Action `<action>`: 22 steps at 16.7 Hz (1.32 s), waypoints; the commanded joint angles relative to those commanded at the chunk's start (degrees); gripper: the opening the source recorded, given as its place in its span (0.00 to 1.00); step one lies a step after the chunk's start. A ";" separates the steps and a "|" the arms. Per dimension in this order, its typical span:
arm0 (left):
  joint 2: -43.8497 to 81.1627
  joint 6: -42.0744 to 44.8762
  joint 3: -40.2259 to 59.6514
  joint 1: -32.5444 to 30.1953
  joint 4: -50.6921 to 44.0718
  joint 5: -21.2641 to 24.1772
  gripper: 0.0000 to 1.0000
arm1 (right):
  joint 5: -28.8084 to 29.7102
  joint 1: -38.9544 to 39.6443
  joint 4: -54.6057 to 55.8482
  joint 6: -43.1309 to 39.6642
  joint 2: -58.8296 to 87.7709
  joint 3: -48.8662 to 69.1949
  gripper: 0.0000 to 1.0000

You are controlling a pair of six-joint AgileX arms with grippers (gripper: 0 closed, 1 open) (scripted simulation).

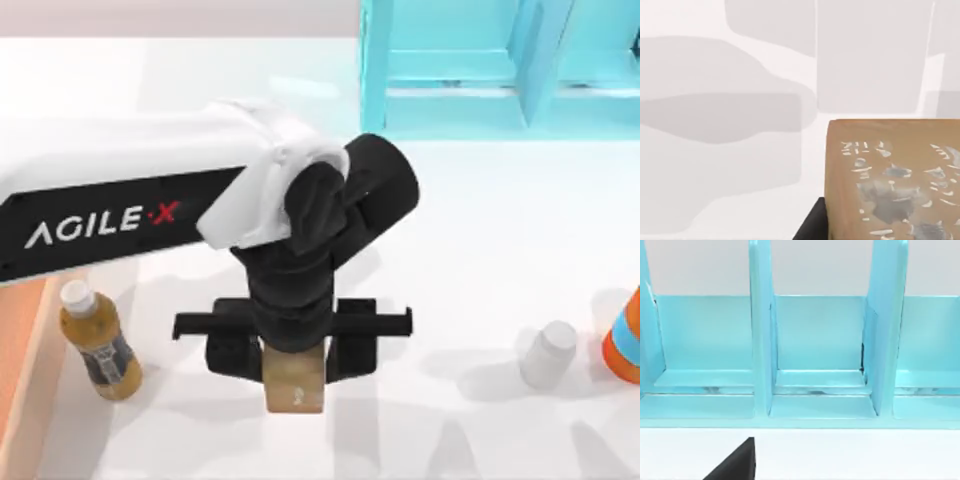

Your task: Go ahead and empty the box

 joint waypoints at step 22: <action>3.59 0.16 -6.18 0.10 9.78 0.02 0.60 | 0.00 0.00 0.00 0.00 0.00 0.00 1.00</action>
